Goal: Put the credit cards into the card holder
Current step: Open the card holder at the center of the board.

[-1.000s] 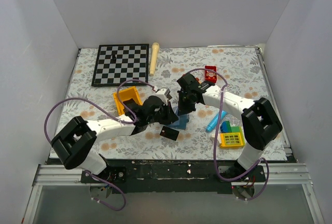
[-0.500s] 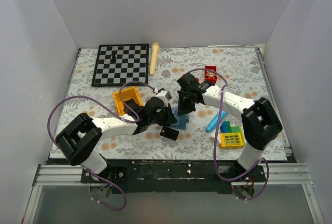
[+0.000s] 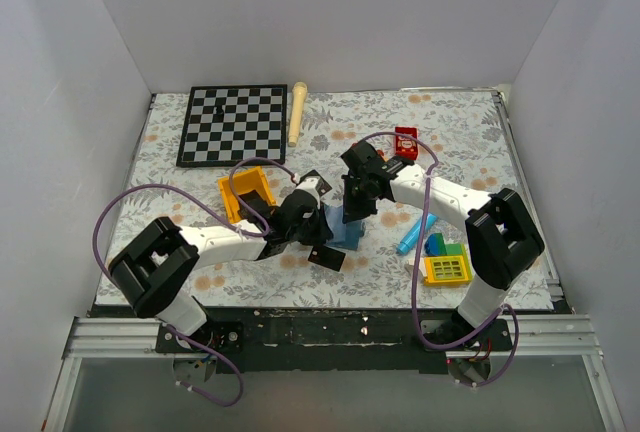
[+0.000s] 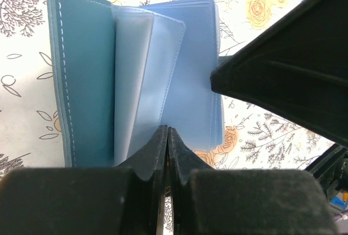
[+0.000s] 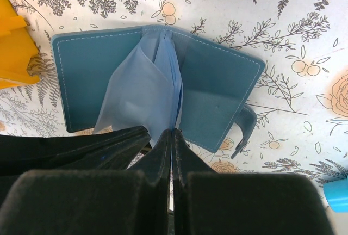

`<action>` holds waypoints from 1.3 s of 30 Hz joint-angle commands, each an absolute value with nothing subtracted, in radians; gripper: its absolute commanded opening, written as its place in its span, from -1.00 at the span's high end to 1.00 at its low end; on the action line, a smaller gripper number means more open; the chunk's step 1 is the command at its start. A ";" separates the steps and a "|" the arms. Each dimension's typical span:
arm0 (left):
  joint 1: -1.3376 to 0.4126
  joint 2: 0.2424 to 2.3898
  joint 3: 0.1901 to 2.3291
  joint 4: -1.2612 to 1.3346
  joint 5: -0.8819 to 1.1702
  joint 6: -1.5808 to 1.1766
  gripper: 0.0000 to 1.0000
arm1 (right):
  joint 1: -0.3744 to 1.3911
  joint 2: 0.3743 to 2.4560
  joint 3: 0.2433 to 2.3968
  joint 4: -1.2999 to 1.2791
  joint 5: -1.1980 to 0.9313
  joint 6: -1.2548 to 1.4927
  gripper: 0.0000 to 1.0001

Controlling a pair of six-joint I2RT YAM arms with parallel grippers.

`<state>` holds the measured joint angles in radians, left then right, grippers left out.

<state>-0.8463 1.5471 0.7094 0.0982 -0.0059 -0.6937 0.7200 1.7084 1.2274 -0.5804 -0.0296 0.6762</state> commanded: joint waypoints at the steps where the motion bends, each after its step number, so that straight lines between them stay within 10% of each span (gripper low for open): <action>1: -0.838 1.539 0.715 0.069 -0.060 -0.701 1.00 | 0.716 1.694 1.230 -0.572 -0.029 0.670 0.97; 27: -0.781 1.620 0.773 0.006 -0.143 -0.693 1.00 | 0.710 1.687 1.204 -0.566 -0.031 0.664 0.97; 39: -0.781 1.643 0.769 0.006 -0.114 -0.692 1.00 | 0.703 1.664 1.267 -0.635 0.060 0.632 0.11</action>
<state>-0.7872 1.6310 0.7528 0.0265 -0.1081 -0.7063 0.7078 1.7081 1.2133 -0.5903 -0.0013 0.6544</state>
